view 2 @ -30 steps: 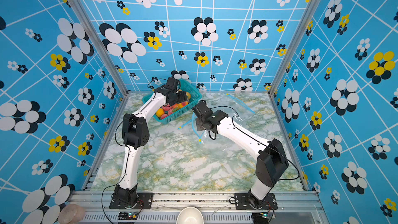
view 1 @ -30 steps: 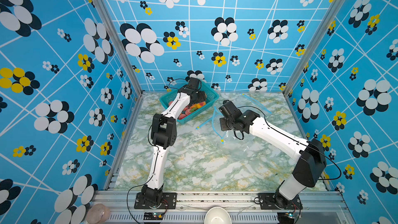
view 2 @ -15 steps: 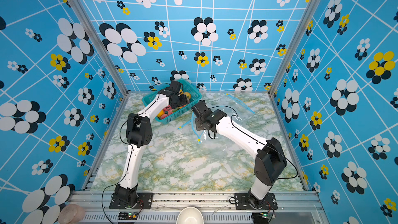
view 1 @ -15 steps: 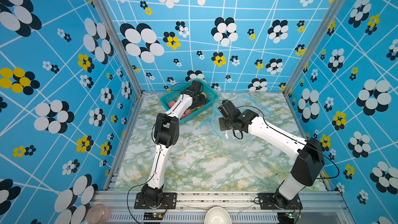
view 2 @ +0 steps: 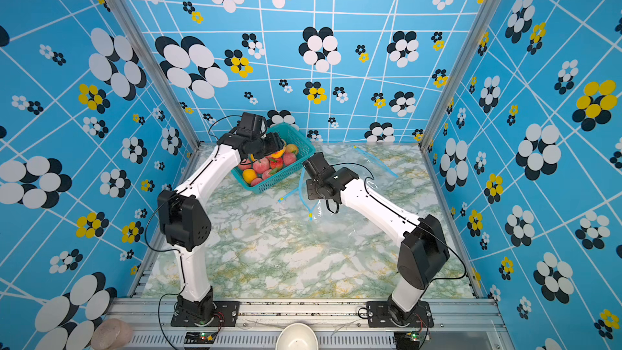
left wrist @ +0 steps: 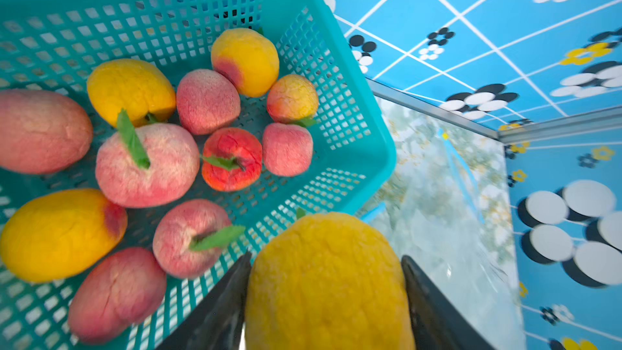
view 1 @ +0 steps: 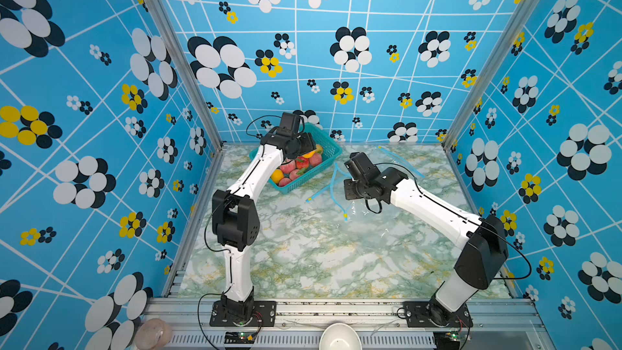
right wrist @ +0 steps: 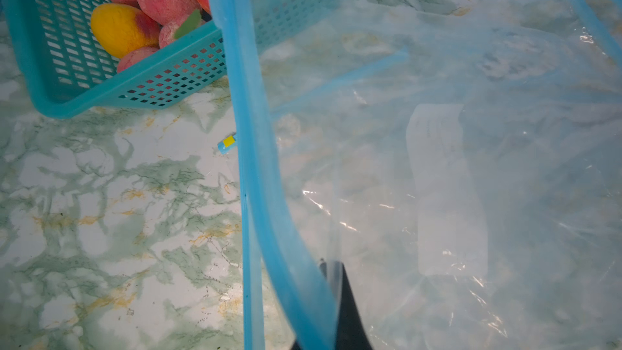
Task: Place the peach in a zip-top bag and seal the zipper
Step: Pick up the peach from the basket, then place the peach in the zipper food storage bag.
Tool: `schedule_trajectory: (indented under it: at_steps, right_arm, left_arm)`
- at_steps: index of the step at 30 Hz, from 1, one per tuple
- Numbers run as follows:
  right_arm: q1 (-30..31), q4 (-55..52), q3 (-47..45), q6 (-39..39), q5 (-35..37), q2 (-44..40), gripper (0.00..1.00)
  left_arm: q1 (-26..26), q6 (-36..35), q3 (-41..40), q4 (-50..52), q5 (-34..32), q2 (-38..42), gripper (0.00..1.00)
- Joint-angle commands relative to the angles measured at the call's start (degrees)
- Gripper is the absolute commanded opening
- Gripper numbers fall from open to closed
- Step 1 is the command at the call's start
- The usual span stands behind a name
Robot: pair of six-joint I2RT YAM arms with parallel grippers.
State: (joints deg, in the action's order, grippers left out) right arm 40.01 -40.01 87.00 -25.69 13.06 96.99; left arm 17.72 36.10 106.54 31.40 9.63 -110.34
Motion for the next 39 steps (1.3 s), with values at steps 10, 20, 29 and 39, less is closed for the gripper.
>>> schedule_trajectory:
  at_steps: [10, 20, 29, 39]
  right_arm:
    - [-3.1, -0.2, 7.0, -2.7, -8.5, 3.6, 0.0]
    - [-3.1, 1.3, 5.8, -5.2, -13.0, 1.0, 0.0]
    - [-3.1, 4.9, 1.6, -8.1, -18.0, -2.8, 0.0]
    - [-3.1, 5.4, 3.2, -9.2, -19.1, -1.9, 0.0]
  left_arm:
    - [6.0, 15.1, -35.0, -24.4, 15.8, 21.8, 0.66]
    - [9.4, 16.2, -34.5, -26.6, 14.3, 15.2, 0.65]
    - [10.0, 16.8, -33.5, -27.3, 14.3, 12.1, 0.67]
    - [12.3, 14.1, -30.1, -24.1, 12.8, 13.2, 0.78]
